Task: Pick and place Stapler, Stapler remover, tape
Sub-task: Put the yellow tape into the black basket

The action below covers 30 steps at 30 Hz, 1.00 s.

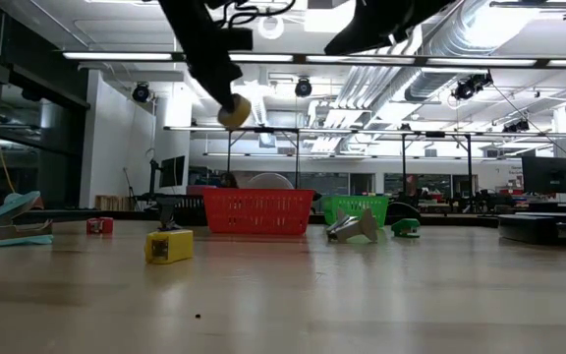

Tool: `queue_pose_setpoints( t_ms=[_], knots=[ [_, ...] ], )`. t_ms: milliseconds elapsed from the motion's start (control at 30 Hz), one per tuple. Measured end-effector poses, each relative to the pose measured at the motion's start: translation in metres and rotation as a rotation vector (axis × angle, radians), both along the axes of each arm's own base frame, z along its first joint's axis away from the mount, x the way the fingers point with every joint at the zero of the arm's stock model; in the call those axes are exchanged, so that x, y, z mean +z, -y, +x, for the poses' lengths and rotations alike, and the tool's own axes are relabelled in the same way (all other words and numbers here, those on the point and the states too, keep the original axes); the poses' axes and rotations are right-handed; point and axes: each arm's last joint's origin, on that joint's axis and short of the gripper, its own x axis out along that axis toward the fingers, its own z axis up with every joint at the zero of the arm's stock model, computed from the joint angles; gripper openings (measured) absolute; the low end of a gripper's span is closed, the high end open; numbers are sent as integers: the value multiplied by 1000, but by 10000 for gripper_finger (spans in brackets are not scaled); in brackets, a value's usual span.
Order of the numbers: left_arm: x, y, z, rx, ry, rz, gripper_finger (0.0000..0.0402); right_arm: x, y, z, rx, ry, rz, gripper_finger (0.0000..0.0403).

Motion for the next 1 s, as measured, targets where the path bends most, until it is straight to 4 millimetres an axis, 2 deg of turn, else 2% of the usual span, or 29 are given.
queue_pose_setpoints(
  t_ms=[233,333,600,833,1000],
  knots=[
    [-17,-9,-1,119,-102,2,35,-2,7,1,29,3,71,209],
    [-33,-21,-1,160,-177,-27,35,-4,7,0,26,-11,80,209],
    [-64,-56,-1,299,-244,-86,35,-6,7,-1,18,-30,84,209],
    [-83,-79,-11,459,-219,-202,35,-6,7,-1,16,-37,86,209],
    [-92,-87,-13,509,-189,-271,35,-6,7,-1,15,-38,85,209]
  ],
)
